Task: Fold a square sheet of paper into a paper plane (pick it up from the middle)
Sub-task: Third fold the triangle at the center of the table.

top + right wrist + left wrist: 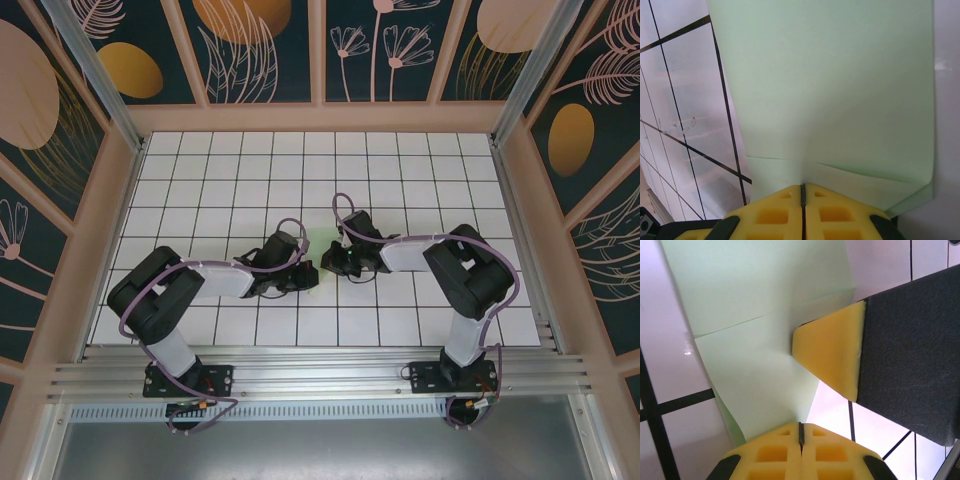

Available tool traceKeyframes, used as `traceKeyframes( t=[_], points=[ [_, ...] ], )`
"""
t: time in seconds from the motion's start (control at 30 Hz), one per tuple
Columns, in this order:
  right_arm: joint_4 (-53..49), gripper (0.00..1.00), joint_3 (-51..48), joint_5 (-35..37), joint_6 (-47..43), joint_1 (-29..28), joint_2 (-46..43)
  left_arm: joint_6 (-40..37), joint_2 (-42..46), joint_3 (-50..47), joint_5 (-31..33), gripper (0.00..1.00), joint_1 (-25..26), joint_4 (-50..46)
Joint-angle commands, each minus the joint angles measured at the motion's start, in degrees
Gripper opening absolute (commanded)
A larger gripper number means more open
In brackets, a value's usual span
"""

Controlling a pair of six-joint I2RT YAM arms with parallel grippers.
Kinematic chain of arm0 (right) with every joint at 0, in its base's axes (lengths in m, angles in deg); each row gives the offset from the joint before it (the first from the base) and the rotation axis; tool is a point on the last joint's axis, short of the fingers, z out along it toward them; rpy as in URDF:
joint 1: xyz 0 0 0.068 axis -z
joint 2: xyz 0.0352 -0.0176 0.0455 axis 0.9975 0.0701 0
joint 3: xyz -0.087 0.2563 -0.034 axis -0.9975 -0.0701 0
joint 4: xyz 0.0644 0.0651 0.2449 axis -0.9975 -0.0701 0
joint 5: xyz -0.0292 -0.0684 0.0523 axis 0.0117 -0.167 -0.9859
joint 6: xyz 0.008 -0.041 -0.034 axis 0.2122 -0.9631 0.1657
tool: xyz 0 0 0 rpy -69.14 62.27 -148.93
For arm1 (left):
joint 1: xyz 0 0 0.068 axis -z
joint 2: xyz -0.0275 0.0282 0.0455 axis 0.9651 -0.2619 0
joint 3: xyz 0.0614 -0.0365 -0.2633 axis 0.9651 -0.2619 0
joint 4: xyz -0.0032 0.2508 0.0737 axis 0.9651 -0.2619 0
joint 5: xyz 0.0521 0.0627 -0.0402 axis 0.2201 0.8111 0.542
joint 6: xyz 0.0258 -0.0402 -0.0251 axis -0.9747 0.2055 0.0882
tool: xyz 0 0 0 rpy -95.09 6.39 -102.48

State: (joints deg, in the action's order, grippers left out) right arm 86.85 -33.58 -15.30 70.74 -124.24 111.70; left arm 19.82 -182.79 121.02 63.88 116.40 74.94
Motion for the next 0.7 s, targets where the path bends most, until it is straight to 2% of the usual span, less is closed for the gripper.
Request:
traceKeyframes(
  t=[0.0,0.23,0.5,0.67],
  points=[
    [-5.16,0.09,-0.48,4.96,-0.27,-0.37,3.50,-1.30,-0.88,-0.99,-0.07,0.00,0.25,-1.93],
    [-5.72,0.09,-0.37,5.20,-0.35,-0.41,3.98,-1.89,-2.71,-1.42,0.14,0.00,0.25,-4.32],
    [-5.81,0.09,-0.17,5.40,-0.20,-0.41,4.44,-3.42,1.05,-2.72,3.45,0.00,0.25,-8.88],
    [-5.89,0.08,-0.08,5.40,-0.27,-0.41,4.89,-3.55,2.98,-3.26,2.65,0.00,0.25,-8.81]
  ],
)
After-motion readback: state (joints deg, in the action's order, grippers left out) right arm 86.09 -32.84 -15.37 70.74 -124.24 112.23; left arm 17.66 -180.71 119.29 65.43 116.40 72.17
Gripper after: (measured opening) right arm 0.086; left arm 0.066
